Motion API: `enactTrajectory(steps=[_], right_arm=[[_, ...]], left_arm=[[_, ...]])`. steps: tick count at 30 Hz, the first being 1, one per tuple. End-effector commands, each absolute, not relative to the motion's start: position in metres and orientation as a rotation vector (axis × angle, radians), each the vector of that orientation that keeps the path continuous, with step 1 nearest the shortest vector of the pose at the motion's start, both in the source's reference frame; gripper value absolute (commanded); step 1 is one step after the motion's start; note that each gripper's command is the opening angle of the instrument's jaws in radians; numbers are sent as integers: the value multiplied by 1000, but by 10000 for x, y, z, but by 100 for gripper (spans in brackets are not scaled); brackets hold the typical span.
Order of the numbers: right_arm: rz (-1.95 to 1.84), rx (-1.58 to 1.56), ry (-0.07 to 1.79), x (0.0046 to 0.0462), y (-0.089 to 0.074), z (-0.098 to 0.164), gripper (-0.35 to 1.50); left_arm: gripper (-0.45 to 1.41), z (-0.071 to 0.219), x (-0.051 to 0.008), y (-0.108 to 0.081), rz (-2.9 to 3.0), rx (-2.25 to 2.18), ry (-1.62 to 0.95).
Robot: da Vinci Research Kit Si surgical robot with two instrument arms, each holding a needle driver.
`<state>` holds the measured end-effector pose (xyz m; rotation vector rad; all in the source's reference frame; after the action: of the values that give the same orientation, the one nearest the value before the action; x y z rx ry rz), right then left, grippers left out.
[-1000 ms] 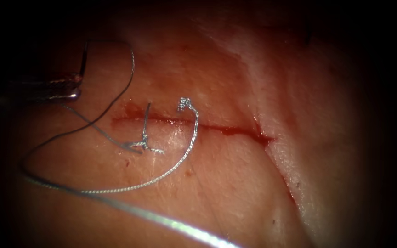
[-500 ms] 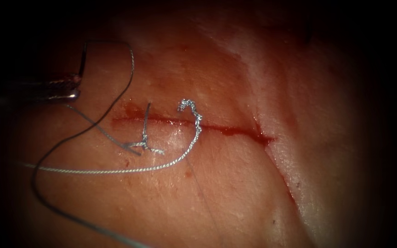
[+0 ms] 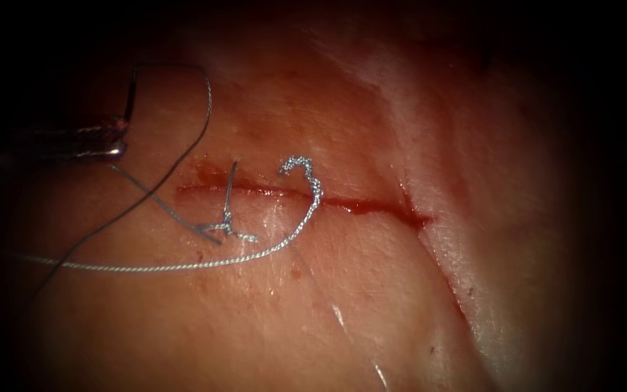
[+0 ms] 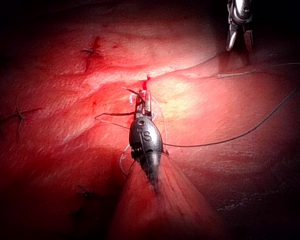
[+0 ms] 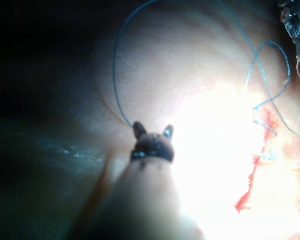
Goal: Wound Closure
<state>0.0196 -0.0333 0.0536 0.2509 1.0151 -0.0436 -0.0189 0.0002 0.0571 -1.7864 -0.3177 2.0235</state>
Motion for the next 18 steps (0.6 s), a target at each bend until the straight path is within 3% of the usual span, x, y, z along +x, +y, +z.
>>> enactTrajectory(steps=[1, 9, 18], right_arm=[[-39, 243, 964, 185, -324, 549, 141], [26, 208, 806, 137, -286, 577, 143], [245, 30, 861, 160, -216, 577, 135]], left_arm=[[-45, 577, -193, -1, 2023, -1788, -319], [-45, 577, -193, 0, 2023, -1788, -319], [-45, 580, -198, -4, 2024, -1786, -311]])
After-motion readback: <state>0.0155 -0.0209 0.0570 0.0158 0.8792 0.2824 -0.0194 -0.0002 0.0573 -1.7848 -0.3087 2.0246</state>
